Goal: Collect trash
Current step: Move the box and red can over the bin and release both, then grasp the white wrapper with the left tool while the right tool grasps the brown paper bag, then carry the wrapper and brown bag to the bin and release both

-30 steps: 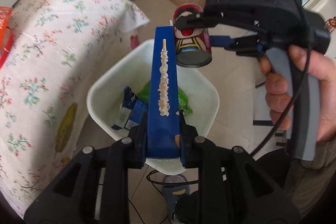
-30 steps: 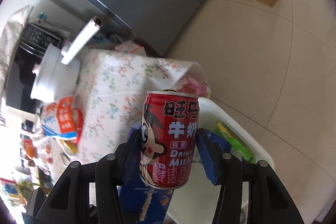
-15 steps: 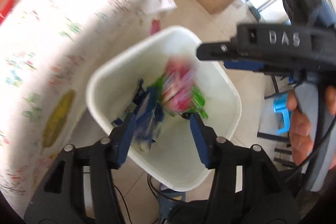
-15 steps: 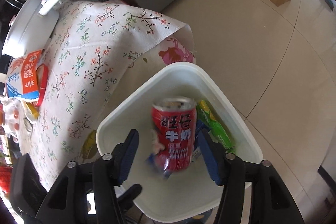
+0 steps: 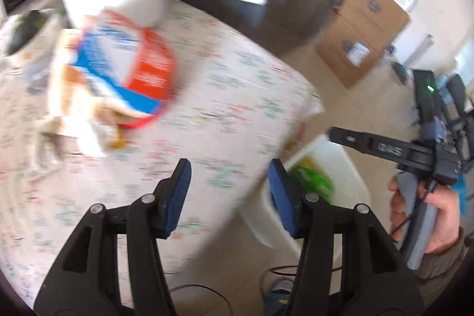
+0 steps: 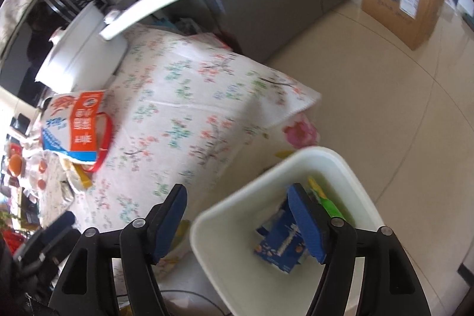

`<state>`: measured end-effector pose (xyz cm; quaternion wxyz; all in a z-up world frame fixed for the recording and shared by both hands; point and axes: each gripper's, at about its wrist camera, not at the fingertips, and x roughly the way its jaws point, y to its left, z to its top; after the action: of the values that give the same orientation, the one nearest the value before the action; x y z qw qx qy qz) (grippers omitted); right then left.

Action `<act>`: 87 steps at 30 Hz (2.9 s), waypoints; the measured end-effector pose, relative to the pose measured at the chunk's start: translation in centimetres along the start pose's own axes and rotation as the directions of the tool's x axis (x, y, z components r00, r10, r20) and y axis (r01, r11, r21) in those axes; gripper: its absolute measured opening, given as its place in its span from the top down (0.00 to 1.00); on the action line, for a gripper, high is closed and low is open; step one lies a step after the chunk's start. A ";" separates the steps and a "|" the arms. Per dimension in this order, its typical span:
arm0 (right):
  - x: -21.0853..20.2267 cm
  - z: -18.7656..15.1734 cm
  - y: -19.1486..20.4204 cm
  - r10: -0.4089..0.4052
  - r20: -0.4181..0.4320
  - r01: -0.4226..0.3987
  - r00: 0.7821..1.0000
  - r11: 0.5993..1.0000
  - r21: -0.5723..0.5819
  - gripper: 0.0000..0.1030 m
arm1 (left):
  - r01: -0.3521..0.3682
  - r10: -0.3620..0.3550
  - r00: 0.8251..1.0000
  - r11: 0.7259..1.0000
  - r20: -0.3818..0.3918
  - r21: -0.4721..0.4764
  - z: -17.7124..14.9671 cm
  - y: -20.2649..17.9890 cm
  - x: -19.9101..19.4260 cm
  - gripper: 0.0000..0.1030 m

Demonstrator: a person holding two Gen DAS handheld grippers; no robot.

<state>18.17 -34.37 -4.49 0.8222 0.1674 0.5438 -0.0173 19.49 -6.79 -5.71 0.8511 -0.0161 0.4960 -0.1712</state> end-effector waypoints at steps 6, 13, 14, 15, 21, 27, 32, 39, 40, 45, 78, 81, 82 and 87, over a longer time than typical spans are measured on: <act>0.3 -0.1 6.1 0.027 0.059 -0.016 0.998 0.984 -0.179 0.22 | -0.218 0.223 0.973 0.972 0.063 -0.082 1.9 8.2 -2.1 0.46; 2.7 0.0 11.5 0.045 0.064 -0.026 0.997 0.965 -0.261 0.20 | -0.118 0.117 0.993 0.905 -0.029 -0.409 1.9 18.7 -2.1 0.39; 2.9 -0.1 12.1 0.042 0.072 -0.021 0.996 0.962 -0.273 0.20 | -0.105 0.095 0.994 0.877 -0.044 -0.469 1.3 20.0 -2.0 0.39; 3.2 -0.2 13.3 0.031 0.091 -0.003 0.995 0.955 -0.298 0.20 | -0.105 0.088 0.994 0.850 -0.058 -0.516 1.0 20.9 -1.5 0.39; 4.0 -1.7 20.0 0.019 0.196 0.079 0.980 0.874 -0.479 0.20 | -0.160 0.121 0.986 0.854 -0.111 -0.495 0.9 22.4 0.2 0.37; 4.5 -2.8 24.6 0.032 0.297 0.150 0.954 0.809 -0.568 0.20 | -0.294 0.253 0.954 0.894 -0.160 -0.338 2.2 21.2 3.6 0.32; 5.2 -2.7 26.8 0.058 0.330 0.162 0.942 0.784 -0.599 0.20 | -0.324 0.266 0.939 0.896 -0.217 -0.303 2.1 21.5 6.5 0.31; 7.3 -2.2 30.5 0.097 0.394 0.216 0.914 0.706 -0.675 0.20 | -0.289 0.216 0.953 0.854 -0.212 -0.433 1.3 24.3 6.6 0.41; 7.9 -2.3 31.3 0.091 0.405 0.238 0.910 0.684 -0.689 0.20 | -0.288 0.213 0.953 0.855 -0.213 -0.432 1.1 24.4 6.6 0.42; 9.3 -2.0 32.2 0.022 0.465 0.341 0.885 0.648 -0.681 0.27 | -0.275 0.209 0.959 0.856 -0.194 -0.438 1.2 24.5 5.4 0.53; -0.5 2.2 21.3 0.129 0.416 0.083 0.900 0.887 -0.455 0.98 | -0.067 0.102 0.993 0.890 0.054 -0.450 -0.6 22.8 -4.6 0.59; -1.3 2.4 20.7 0.145 0.430 0.064 0.891 0.898 -0.436 0.98 | -0.049 0.093 0.993 0.892 0.077 -0.449 -0.5 22.4 -5.0 0.59; -1.4 2.6 20.4 0.142 0.431 0.062 0.891 0.903 -0.426 0.98 | -0.045 0.091 0.992 0.895 0.082 -0.444 -0.6 22.3 -5.2 0.59; -2.6 3.1 18.7 0.126 0.455 0.060 0.881 0.926 -0.372 0.98 | -0.009 0.076 0.988 0.903 0.138 -0.429 -0.3 21.2 -6.3 0.59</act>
<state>23.82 -18.07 3.70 0.9462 0.0073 0.3176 0.0613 22.23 15.15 -4.76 0.8656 -0.2042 0.4556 -0.0382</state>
